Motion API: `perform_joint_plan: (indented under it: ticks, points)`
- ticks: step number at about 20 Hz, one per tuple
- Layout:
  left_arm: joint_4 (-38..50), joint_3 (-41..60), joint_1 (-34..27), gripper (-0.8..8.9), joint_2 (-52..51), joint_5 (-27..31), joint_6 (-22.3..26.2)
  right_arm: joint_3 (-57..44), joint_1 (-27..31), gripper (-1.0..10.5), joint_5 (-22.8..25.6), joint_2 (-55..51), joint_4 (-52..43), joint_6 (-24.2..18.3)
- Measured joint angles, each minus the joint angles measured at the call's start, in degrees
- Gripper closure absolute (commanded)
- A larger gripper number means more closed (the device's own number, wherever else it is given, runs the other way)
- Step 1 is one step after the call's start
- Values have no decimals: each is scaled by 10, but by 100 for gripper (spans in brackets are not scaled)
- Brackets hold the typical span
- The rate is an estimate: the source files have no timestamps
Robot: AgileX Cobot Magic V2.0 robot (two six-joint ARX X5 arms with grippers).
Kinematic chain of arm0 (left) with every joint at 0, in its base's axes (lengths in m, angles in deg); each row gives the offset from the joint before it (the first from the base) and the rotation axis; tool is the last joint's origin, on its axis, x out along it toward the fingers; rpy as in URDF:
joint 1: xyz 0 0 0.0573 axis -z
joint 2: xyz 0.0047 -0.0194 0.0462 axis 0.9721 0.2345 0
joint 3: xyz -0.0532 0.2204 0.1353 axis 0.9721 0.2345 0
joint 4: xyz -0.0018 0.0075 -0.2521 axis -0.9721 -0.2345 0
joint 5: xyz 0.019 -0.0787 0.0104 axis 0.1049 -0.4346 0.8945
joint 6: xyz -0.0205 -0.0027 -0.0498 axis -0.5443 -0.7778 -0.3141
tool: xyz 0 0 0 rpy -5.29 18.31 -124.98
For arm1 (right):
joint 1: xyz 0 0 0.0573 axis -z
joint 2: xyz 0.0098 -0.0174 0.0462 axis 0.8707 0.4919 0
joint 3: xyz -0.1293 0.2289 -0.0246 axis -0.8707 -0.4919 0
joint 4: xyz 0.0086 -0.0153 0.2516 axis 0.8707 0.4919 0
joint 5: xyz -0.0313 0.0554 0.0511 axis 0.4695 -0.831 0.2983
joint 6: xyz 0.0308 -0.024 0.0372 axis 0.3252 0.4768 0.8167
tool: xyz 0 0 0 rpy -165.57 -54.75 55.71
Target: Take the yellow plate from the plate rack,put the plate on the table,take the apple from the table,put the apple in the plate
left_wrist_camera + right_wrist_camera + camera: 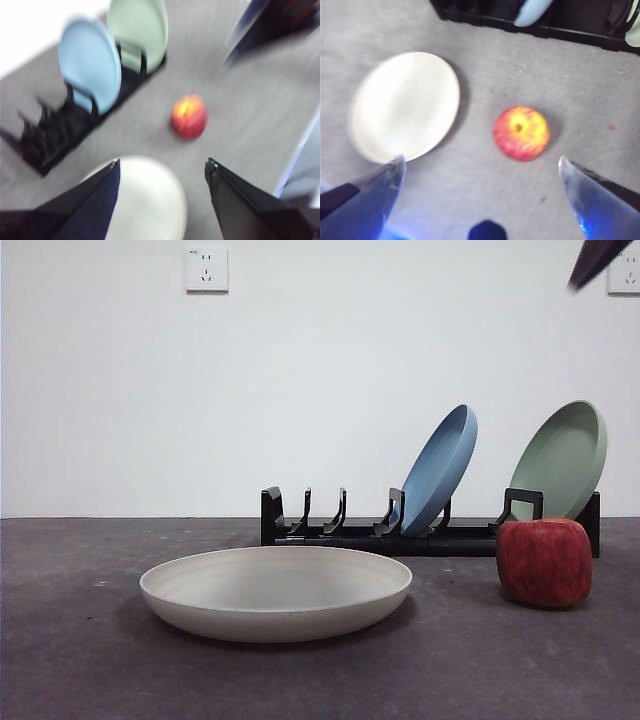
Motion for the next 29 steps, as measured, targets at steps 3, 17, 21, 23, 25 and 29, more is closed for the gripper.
perform_joint_plan:
  ticks: [3, 17, 21, 23, 25, 29]
  points:
    - [-17, 0, 0, 528, -60, -39, -20, 0, -19, 254, 39, 69, -39, 0]
    - [-83, 0, 0, 530, -96, -70, -94, 0, -75, 253, 130, 313, -140, 0]
    - [-83, 0, 0, 530, -96, -70, -96, 0, -81, 259, 129, 337, -146, 0]
    - [-83, 0, 0, 530, -96, -69, -96, 0, -85, 363, 129, 337, -148, 0]
    - [-83, 0, 0, 530, -96, -70, -96, 0, -87, 533, 129, 337, -147, 2]
    - [-83, 0, 0, 530, -96, -70, -96, 0, -87, 662, 130, 337, -144, 17]
